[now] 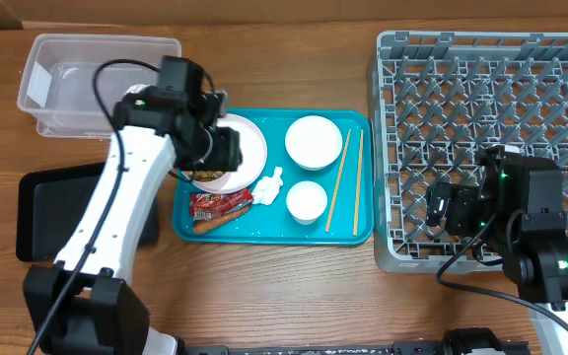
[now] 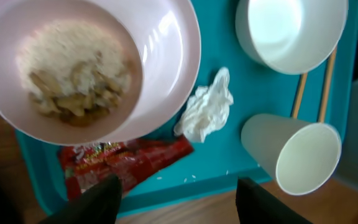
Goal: Sort waste into correct bins and load items into the dishwasher
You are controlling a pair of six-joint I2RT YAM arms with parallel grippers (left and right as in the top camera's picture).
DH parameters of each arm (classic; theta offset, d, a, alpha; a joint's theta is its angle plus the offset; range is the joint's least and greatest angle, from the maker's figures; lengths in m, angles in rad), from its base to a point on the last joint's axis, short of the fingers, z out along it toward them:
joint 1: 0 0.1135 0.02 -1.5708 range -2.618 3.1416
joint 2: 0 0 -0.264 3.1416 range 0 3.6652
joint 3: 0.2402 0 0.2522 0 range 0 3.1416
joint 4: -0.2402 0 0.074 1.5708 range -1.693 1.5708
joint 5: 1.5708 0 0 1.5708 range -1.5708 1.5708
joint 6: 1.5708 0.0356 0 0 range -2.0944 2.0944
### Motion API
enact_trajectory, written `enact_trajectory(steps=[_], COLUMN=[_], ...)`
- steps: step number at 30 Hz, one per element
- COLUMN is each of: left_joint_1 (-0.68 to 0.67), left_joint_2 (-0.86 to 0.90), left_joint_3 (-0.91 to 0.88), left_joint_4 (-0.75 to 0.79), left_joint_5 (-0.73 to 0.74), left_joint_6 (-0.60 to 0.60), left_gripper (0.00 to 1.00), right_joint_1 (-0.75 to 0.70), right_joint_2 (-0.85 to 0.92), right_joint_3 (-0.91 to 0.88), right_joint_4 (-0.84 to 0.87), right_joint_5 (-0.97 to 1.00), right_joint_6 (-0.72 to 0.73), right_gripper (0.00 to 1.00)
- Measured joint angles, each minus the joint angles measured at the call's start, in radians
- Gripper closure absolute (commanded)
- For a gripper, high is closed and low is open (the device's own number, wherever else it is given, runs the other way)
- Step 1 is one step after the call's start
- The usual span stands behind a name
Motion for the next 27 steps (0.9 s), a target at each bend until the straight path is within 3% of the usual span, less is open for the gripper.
enact_trajectory(steps=[6, 14, 19, 24, 27], left_joint_1=[-0.092, -0.158, -0.159, -0.159, -0.159], left_joint_2=[0.029, 0.033, 0.033, 0.033, 0.033], left_joint_3=[-0.12, -0.257, -0.311, -0.344, -0.366], left_joint_4=[0.019, 0.199, 0.285, 0.352, 0.38], left_joint_5=[-0.028, -0.142, -0.184, -0.193, -0.196], left_joint_6=[0.011, 0.014, 0.016, 0.027, 0.029], left_gripper=[0.29, 0.25, 0.28, 0.42, 0.42], right_joint_1=[0.0, 0.0, 0.0, 0.0, 0.0], right_joint_2=[0.0, 0.0, 0.0, 0.0, 0.0], right_joint_3=[0.0, 0.0, 0.0, 0.0, 0.0], right_joint_4=[0.0, 0.0, 0.0, 0.0, 0.0], right_joint_5=[0.0, 0.0, 0.0, 0.0, 0.0], right_joint_6=[0.0, 0.0, 0.0, 0.0, 0.0], right_gripper=[0.0, 0.0, 0.0, 0.0, 0.0])
